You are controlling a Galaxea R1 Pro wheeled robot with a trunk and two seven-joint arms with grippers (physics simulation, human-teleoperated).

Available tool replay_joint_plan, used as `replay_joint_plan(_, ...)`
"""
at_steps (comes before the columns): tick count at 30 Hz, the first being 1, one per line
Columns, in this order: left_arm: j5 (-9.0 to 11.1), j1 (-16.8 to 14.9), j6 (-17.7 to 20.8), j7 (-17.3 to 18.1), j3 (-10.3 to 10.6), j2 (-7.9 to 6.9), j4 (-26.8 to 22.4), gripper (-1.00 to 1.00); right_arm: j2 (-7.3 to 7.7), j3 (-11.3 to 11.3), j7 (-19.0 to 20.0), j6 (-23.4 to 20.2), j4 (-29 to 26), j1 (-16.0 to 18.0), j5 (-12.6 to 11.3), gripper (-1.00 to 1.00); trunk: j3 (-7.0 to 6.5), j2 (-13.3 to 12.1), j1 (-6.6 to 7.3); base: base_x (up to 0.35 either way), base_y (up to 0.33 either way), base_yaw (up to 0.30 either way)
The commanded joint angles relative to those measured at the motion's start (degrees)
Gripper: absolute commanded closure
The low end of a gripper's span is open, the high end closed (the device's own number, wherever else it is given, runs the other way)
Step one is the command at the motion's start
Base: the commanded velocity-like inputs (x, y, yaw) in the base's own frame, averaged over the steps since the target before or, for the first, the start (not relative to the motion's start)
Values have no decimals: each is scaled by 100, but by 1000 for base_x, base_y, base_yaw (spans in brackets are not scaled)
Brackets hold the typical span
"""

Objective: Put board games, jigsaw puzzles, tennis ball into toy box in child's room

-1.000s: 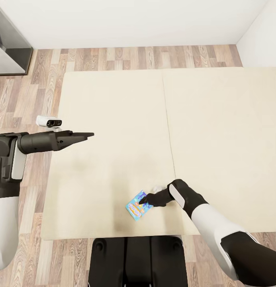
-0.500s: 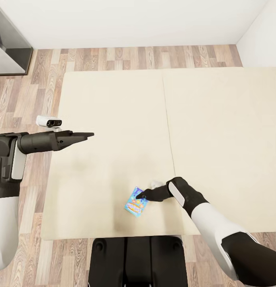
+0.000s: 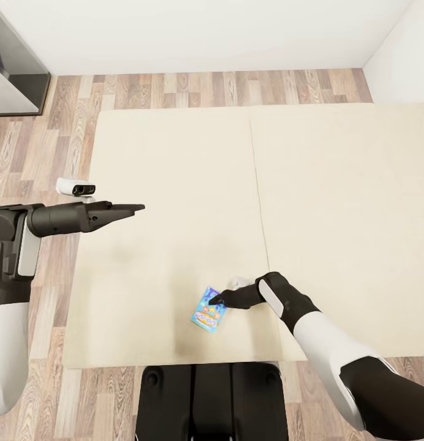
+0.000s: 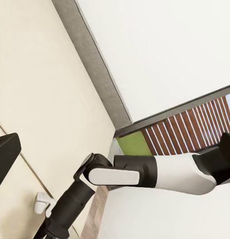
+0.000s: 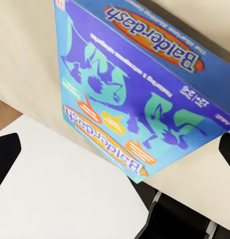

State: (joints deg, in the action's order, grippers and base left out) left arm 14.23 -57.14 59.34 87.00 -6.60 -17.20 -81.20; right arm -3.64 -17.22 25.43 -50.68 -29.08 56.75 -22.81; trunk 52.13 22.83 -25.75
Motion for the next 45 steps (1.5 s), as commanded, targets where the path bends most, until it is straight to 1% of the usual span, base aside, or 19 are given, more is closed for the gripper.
replay_joint_plan(1,1,-1,61,18,1,-2,-1,-100,-4,-10,35,-26,5,3,31,-100,6,9,-3,0,0,0)
replay_joint_plan(8,1,2,61,18,1,-2,-1,-100,-13,-11,33,-77,66,3,20,-100,6,9,-3,0,0,0)
replay_joint_plan(18,1,2,59,14,1,-2,-1,-100,-14,-18,-13,-365,163,3,29,-100,6,9,-3,0,0,0)
replay_joint_plan(24,1,2,59,15,1,-2,-1,-100,-14,-24,-37,-396,172,3,31,-100,6,9,-3,0,0,0)
replay_joint_plan(35,1,2,57,17,-3,-2,-1,-100,-14,-31,-76,-310,175,3,46,-100,6,9,-3,0,0,0)
replay_joint_plan(45,1,7,60,17,0,-2,-1,-100,-14,-20,-92,13,168,3,48,-100,6,9,-3,0,0,0)
